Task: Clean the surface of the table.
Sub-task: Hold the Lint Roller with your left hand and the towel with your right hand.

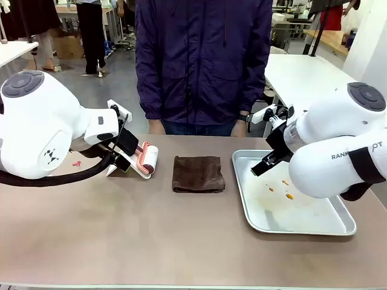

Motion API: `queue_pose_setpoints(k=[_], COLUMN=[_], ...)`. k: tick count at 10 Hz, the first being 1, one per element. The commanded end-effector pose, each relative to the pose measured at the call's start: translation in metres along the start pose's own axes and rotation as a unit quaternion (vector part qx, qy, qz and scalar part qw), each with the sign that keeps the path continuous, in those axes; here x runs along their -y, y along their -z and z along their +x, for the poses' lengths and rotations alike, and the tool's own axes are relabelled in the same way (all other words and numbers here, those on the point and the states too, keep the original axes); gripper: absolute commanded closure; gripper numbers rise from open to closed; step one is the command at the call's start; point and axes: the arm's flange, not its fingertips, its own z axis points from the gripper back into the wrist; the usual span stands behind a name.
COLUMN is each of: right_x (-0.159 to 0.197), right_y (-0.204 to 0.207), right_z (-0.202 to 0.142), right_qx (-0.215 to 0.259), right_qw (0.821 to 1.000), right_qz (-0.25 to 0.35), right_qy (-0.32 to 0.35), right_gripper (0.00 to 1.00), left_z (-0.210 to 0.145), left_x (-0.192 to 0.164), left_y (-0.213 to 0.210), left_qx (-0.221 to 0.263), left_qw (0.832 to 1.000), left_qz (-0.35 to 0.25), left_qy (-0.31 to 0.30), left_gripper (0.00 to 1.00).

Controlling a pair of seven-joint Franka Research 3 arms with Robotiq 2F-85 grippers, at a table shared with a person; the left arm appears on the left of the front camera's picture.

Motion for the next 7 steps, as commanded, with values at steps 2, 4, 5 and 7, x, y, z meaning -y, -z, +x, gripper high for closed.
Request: queue_pose_setpoints(k=[2,4,5,7], right_x=[0.0,0.0,0.0,0.0], right_y=[-0.0001,-0.0001,-0.0001,-0.0001], right_z=[0.0002,0.0002,0.0002,0.0002], right_qx=[0.0,0.0,0.0,0.0], right_qw=[1.0,1.0,1.0,1.0], right_qz=[0.0,0.0,0.0,0.0], right_qy=[0.0,0.0,0.0,0.0], right_gripper=[0.0,0.0,0.0,0.0], left_z=[0.0,0.0,0.0,0.0], left_x=[0.0,0.0,0.0,0.0], left_y=[0.0,0.0,0.0,0.0], left_qx=[0.0,0.0,0.0,0.0], left_qw=[1.0,1.0,1.0,1.0], left_qz=[0.0,0.0,0.0,0.0], left_qy=[0.0,0.0,0.0,0.0], left_gripper=[0.0,0.0,0.0,0.0])
